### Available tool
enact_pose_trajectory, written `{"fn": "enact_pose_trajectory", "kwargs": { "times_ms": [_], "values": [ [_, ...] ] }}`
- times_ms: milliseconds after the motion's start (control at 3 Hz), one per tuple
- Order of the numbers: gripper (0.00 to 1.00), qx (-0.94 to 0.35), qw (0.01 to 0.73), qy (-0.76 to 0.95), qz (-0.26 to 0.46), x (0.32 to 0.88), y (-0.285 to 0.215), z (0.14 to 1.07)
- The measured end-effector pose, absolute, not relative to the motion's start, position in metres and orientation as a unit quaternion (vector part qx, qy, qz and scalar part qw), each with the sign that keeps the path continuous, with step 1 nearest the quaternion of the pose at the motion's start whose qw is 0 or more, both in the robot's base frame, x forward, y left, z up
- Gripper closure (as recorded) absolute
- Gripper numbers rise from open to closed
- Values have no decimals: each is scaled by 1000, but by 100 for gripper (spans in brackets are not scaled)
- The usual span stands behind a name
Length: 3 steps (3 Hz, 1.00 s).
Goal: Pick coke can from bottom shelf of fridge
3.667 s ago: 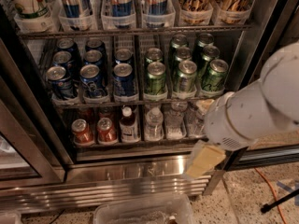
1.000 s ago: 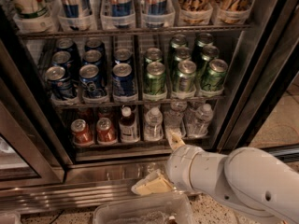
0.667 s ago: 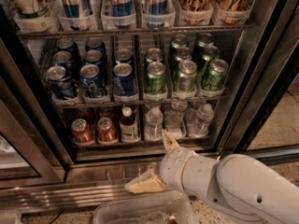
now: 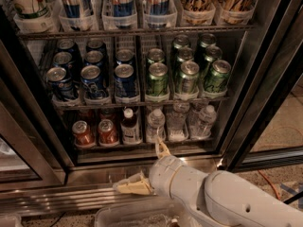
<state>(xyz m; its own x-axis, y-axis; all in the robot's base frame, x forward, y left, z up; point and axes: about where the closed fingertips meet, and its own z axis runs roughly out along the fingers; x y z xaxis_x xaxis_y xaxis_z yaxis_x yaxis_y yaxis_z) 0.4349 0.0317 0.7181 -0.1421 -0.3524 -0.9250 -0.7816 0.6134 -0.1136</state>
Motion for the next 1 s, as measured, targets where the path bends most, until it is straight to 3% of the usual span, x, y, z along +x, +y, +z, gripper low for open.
{"fn": "enact_pose_trajectory", "kwargs": {
  "times_ms": [1000],
  "values": [
    [0,-375,548,708,241,462,81,673]
  ]
}}
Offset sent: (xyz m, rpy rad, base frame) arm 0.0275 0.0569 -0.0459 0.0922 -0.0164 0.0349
